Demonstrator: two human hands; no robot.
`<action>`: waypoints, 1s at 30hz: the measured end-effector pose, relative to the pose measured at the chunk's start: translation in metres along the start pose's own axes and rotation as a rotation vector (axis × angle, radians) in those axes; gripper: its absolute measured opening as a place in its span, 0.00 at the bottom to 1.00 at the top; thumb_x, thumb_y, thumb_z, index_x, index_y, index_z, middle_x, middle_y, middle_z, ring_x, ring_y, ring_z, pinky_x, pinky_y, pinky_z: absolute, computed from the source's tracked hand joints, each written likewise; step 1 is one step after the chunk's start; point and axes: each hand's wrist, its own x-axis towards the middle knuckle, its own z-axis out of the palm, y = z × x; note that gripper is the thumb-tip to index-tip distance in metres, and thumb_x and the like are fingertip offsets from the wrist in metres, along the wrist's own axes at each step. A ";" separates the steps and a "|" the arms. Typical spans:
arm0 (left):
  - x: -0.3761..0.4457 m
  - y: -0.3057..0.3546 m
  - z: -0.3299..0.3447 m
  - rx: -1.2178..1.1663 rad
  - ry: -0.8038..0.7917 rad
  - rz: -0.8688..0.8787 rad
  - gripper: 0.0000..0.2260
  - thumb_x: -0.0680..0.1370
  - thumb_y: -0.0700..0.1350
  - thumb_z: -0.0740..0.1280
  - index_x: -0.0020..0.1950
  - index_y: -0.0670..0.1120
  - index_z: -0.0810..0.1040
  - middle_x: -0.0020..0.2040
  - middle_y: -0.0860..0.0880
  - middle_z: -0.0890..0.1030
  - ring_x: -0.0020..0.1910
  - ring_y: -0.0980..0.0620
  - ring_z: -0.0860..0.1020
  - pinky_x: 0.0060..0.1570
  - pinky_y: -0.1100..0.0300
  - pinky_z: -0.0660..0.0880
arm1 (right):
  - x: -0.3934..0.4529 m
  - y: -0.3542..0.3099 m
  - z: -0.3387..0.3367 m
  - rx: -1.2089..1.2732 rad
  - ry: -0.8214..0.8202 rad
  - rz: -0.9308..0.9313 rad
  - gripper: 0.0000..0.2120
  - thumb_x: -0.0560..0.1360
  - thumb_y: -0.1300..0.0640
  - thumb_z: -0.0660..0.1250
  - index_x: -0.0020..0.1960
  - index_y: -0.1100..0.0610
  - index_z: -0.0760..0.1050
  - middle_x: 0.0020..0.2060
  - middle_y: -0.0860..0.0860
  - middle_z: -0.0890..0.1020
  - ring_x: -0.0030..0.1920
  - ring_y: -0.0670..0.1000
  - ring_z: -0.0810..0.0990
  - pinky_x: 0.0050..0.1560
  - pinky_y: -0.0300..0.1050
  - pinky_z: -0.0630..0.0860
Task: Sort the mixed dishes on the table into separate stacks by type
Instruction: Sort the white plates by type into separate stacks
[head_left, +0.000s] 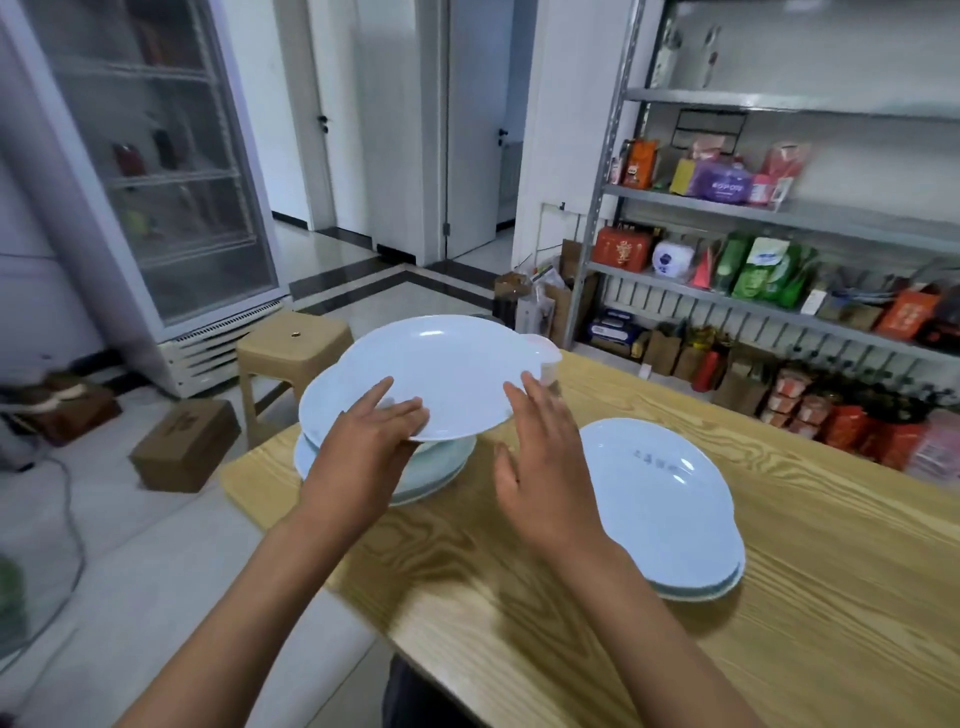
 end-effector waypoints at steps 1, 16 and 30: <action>-0.004 -0.005 -0.002 0.001 -0.011 -0.045 0.13 0.73 0.35 0.72 0.56 0.44 0.83 0.58 0.47 0.82 0.69 0.40 0.70 0.59 0.35 0.72 | 0.000 0.000 0.005 -0.010 -0.031 0.035 0.28 0.79 0.59 0.62 0.77 0.58 0.59 0.77 0.54 0.58 0.77 0.50 0.51 0.78 0.49 0.48; -0.040 -0.020 0.005 -0.206 -0.049 -0.350 0.12 0.73 0.35 0.71 0.53 0.48 0.84 0.55 0.53 0.83 0.71 0.51 0.67 0.65 0.54 0.66 | -0.007 0.008 0.028 0.016 -0.192 0.244 0.23 0.80 0.51 0.60 0.73 0.57 0.63 0.75 0.53 0.63 0.75 0.51 0.57 0.76 0.47 0.54; -0.035 0.023 0.005 0.259 -0.186 -0.084 0.19 0.77 0.56 0.65 0.66 0.52 0.74 0.69 0.54 0.73 0.74 0.51 0.61 0.71 0.34 0.44 | -0.024 0.021 0.005 -0.120 -0.234 0.185 0.27 0.81 0.52 0.57 0.77 0.58 0.56 0.78 0.55 0.56 0.78 0.53 0.49 0.77 0.45 0.46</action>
